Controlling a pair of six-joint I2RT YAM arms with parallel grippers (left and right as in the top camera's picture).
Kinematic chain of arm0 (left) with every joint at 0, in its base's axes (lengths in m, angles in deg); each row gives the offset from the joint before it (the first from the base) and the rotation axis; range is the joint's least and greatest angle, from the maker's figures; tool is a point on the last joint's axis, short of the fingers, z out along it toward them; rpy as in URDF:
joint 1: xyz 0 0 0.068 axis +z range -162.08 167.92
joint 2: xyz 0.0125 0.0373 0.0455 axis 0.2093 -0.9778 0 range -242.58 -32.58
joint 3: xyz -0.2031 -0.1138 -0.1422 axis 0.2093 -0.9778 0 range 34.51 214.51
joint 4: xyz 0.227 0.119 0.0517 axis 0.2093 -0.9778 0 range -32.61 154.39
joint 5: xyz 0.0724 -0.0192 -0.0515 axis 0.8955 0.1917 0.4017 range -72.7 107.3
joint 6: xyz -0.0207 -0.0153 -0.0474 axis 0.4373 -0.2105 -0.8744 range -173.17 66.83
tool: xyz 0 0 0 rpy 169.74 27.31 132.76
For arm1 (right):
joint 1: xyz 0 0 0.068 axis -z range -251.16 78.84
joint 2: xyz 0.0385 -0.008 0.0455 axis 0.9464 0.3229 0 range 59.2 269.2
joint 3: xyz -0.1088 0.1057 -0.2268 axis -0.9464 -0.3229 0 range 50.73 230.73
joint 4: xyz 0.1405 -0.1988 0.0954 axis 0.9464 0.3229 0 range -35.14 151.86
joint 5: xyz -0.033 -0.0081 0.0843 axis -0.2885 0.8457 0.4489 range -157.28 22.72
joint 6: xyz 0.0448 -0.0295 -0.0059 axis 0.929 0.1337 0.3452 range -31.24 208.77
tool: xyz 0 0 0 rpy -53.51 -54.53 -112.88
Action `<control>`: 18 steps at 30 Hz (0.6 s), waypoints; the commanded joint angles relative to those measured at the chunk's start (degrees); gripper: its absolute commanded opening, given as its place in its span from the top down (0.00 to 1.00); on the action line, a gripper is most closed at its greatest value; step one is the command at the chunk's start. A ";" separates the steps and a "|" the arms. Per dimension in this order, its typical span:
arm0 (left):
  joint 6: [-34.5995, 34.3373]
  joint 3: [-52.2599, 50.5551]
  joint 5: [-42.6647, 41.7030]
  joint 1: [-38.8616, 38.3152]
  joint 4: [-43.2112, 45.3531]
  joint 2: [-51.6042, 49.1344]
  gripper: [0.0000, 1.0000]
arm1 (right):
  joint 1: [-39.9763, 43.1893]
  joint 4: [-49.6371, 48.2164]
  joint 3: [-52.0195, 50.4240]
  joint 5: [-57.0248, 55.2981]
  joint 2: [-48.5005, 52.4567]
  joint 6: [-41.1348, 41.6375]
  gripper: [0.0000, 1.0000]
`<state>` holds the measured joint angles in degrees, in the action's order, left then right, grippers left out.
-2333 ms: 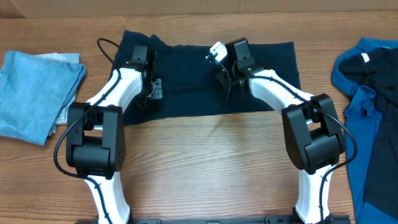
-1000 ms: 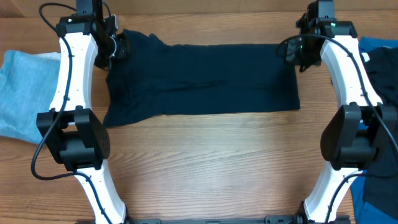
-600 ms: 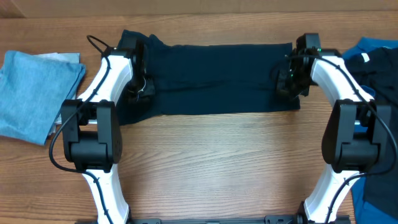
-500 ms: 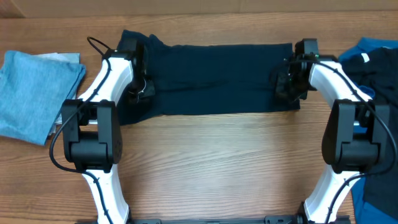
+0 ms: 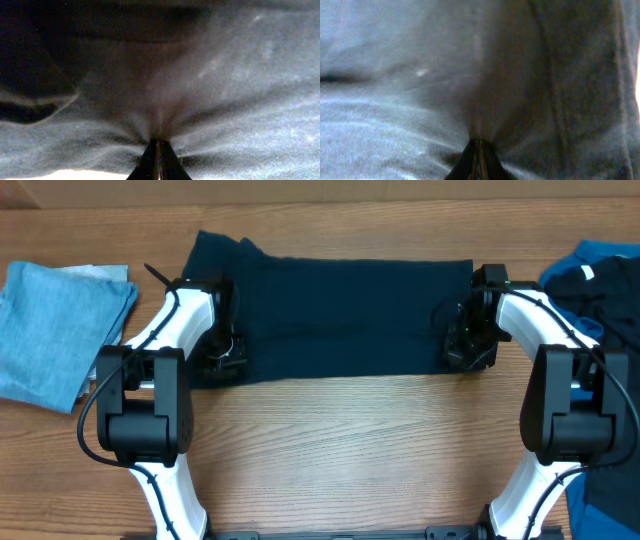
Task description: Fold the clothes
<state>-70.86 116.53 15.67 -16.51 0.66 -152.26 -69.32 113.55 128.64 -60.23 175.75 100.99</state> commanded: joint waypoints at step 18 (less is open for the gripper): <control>-1.14 3.45 -2.89 -5.46 -15.28 7.45 0.96 | 0.15 12.83 -2.05 -9.99 0.68 8.37 0.96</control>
<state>-71.28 115.44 13.20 -21.71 -12.34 -152.19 -69.32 126.62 126.82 -69.26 175.84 108.88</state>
